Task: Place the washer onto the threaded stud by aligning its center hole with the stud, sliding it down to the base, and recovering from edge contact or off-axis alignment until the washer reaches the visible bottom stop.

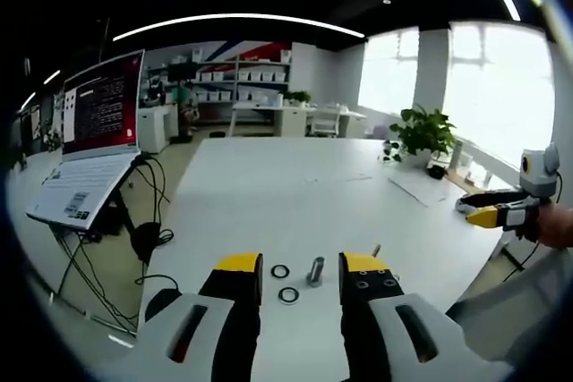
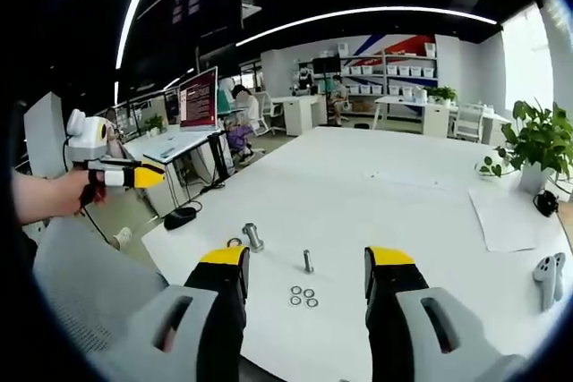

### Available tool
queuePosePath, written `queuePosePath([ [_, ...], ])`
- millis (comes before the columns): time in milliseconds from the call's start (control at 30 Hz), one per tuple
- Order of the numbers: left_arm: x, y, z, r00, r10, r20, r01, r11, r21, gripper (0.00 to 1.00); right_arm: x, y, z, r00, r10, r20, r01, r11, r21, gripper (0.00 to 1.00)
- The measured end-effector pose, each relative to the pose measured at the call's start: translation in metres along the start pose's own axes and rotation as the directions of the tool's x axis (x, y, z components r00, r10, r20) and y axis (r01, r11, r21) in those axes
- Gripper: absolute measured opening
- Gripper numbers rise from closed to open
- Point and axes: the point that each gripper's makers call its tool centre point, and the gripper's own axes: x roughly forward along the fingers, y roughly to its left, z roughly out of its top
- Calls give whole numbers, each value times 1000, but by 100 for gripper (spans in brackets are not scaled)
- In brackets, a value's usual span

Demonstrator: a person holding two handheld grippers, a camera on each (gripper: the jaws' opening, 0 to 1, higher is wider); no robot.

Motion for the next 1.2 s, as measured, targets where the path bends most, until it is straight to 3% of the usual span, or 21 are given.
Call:
queuePosePath([
  [300, 0, -1, -4, 1000, 2, -21, -2, 1000, -3, 32, 1, 2, -8, 999, 6, -37, -6, 1000, -1, 54],
  [1200, 5, 2, -17, 997, 10, -75, -7, 999, 31, 32, 1, 5, -12, 998, 15, -53, -13, 999, 31, 54],
])
